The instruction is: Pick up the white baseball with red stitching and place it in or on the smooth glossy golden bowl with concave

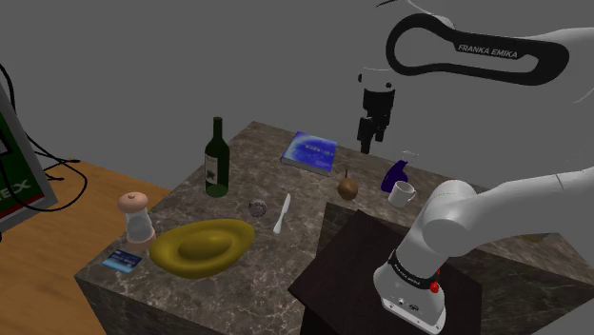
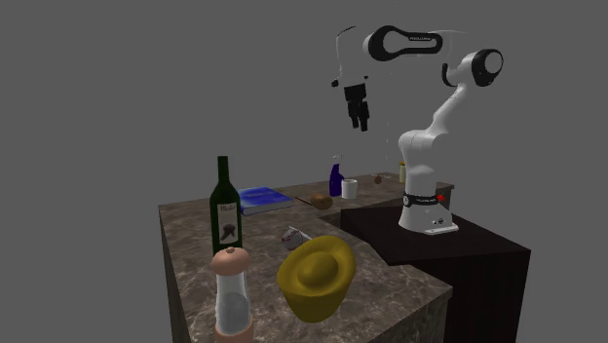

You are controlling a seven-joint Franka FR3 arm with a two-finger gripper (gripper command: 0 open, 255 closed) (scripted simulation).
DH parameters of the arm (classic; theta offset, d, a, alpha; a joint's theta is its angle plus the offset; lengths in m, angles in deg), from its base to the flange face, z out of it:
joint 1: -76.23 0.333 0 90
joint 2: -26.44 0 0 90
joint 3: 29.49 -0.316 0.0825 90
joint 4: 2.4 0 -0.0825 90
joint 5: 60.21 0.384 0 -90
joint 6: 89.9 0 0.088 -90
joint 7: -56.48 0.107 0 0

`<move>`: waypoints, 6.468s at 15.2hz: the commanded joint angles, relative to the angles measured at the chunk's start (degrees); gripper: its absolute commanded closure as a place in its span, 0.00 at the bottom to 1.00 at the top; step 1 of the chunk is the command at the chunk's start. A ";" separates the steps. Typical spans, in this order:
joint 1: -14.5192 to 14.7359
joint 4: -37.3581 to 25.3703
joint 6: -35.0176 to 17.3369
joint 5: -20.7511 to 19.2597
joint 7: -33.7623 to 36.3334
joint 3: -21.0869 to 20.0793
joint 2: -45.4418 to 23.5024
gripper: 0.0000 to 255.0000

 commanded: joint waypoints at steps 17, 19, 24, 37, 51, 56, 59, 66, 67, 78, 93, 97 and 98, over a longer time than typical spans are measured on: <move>2.04 10.24 -38.20 4.54 11.39 -5.42 -20.87 0.00; 2.10 9.82 -42.86 4.52 12.84 -6.15 -25.04 0.00; 2.03 7.09 -53.57 3.33 16.91 -7.83 -36.23 0.00; 3.96 -6.12 -70.60 -5.27 28.43 -7.40 -62.09 0.00; 4.58 -6.82 -74.09 -6.95 29.66 -6.27 -66.33 1.00; 4.58 -6.82 -74.09 -6.95 29.67 -6.27 -66.33 1.00; 4.58 -6.83 -74.08 -6.95 29.67 -6.27 -66.33 1.00; 3.74 -6.35 -70.22 -5.11 28.10 -7.47 -61.93 1.00; 3.63 -6.31 -69.56 -4.80 27.84 -7.64 -61.22 1.00; 2.86 -6.84 -61.92 -1.57 25.18 -8.94 -53.93 1.00; 2.67 -9.86 -51.45 1.41 22.64 -9.45 -46.28 1.00; 5.62 -11.43 -50.48 0.83 28.69 -12.22 -47.28 1.00; 6.37 -11.99 -50.20 0.64 30.20 -12.89 -47.67 1.00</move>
